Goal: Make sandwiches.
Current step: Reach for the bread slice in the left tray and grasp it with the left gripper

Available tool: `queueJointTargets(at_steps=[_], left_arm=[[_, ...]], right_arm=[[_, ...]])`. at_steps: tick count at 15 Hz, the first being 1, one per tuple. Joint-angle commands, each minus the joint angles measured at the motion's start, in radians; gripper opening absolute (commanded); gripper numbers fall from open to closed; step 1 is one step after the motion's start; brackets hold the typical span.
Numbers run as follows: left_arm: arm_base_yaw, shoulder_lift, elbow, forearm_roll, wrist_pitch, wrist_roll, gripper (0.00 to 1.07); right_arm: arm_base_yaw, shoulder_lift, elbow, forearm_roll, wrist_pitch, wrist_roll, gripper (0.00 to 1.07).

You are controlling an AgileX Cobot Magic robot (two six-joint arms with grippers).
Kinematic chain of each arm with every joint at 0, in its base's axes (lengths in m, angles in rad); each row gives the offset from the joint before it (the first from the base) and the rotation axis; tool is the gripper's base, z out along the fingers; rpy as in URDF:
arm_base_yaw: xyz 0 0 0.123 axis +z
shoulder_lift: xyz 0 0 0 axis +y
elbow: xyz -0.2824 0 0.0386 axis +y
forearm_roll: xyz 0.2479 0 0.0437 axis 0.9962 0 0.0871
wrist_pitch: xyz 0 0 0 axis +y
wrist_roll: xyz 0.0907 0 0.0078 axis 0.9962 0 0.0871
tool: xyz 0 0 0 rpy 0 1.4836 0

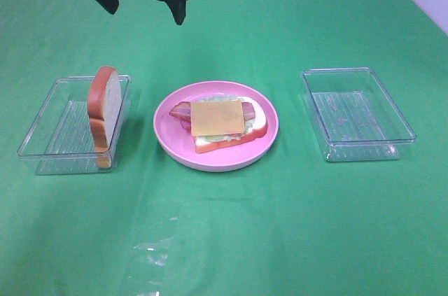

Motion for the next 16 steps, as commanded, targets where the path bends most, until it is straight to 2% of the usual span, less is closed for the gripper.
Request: queueJointTargets(at_steps=[1, 4, 7, 8, 10, 11, 13, 16], left_arm=[[0.067, -0.033, 0.031, -0.059, 0.108, -0.018, 1.01], [0.111, -0.053, 0.123, -0.088, 0.108, -0.020, 1.01], [0.116, -0.053, 0.208, -0.084, 0.108, -0.023, 1.01], [0.116, -0.053, 0.249, -0.084, 0.108, -0.040, 1.01], [0.116, -0.045, 0.323, -0.071, 0.108, -0.091, 1.01], [0.116, -0.030, 0.342, -0.066, 0.107, -0.163, 1.01], [0.116, -0.025, 0.342, -0.066, 0.091, -0.233, 1.01], [0.116, -0.025, 0.342, -0.068, 0.102, -0.274, 1.01]], right_arm=[[-0.006, -0.033, 0.003, 0.004, -0.005, -0.007, 0.99], [-0.006, -0.033, 0.003, 0.004, -0.005, -0.007, 0.99], [-0.006, -0.033, 0.003, 0.004, -0.005, -0.007, 0.99], [-0.006, -0.033, 0.003, 0.004, -0.005, -0.007, 0.99], [-0.006, -0.033, 0.003, 0.004, -0.005, -0.007, 0.99], [-0.006, -0.033, 0.003, 0.004, -0.005, -0.007, 0.99], [-0.006, -0.033, 0.003, 0.004, -0.005, -0.007, 0.99], [-0.006, -0.033, 0.003, 0.004, -0.005, -0.007, 0.99]])
